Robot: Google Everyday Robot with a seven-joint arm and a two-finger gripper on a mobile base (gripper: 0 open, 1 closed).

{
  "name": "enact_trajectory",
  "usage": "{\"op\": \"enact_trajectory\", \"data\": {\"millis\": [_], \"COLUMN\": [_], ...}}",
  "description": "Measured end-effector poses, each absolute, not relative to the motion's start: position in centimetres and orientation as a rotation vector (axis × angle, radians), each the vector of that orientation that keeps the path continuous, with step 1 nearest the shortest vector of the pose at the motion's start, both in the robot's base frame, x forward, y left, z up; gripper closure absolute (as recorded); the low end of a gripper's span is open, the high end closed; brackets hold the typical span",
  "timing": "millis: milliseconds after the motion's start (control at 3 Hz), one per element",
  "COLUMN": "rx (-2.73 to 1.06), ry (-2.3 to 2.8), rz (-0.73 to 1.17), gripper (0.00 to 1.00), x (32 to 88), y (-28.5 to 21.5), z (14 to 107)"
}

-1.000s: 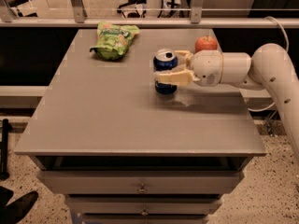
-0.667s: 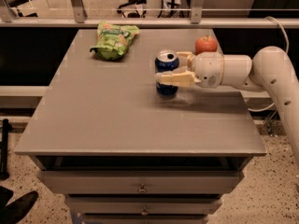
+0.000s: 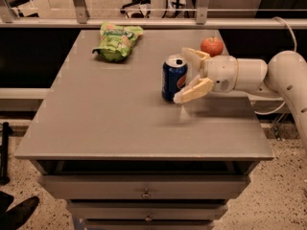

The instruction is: Place pepsi can upright

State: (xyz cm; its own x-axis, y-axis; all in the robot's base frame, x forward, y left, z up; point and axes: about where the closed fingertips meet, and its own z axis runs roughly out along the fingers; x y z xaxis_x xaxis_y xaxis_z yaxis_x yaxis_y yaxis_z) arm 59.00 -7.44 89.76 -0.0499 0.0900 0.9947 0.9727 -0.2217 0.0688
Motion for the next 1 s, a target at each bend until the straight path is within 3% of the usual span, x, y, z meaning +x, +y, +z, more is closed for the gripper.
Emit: {"op": "enact_trajectory", "data": {"millis": [1000], "rx": [-1.57], "ry": [-1.276], "rz": [-1.5], "gripper": [0.0], "x": [52.9], "y": [-14.5], "z": [98.0]}}
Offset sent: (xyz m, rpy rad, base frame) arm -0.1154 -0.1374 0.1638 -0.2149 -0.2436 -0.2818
